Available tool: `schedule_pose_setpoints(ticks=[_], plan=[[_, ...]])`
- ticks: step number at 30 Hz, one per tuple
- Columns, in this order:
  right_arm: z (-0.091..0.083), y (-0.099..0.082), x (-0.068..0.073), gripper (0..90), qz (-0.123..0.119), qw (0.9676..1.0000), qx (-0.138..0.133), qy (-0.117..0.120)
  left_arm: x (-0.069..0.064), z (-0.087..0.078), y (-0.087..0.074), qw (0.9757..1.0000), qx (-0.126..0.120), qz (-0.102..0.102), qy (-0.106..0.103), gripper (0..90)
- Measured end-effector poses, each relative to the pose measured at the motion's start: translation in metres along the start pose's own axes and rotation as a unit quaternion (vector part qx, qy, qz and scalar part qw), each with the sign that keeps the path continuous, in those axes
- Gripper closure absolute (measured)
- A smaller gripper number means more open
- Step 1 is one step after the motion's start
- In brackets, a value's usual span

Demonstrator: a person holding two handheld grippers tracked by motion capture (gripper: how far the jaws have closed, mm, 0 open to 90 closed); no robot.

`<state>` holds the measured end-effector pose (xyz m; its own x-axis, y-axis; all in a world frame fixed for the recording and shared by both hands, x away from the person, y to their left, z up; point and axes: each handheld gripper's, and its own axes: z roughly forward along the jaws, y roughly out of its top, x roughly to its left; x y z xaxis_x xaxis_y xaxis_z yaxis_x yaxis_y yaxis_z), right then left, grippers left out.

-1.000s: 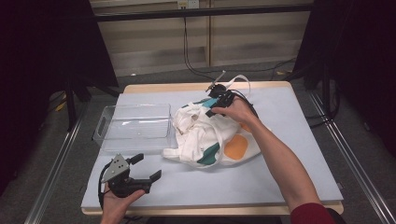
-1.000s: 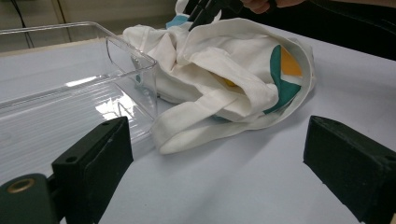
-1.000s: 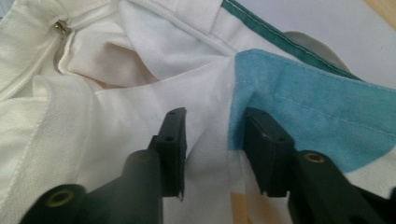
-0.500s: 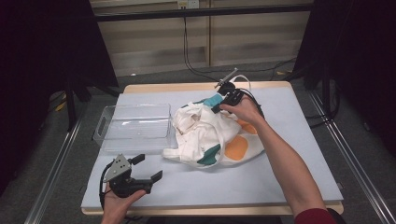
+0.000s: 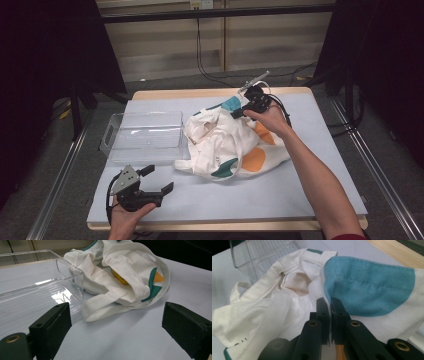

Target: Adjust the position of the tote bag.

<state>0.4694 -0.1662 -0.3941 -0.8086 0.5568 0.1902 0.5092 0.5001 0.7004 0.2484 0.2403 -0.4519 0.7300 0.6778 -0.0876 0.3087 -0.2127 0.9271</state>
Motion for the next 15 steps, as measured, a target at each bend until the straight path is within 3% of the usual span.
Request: schedule_pose_setpoints(ticks=[6,15], plan=[[-0.020,-0.011,0.003,86.6,0.007,0.9992,-0.040,0.009,0.000,-0.001,0.000,1.0000,-0.002,-0.001,0.000,8.6],[-0.041,-0.024,0.010,86.7,-0.002,0.9979,-0.064,0.010,0.000,0.000,0.000,1.0000,0.000,0.001,-0.001,8.6]])
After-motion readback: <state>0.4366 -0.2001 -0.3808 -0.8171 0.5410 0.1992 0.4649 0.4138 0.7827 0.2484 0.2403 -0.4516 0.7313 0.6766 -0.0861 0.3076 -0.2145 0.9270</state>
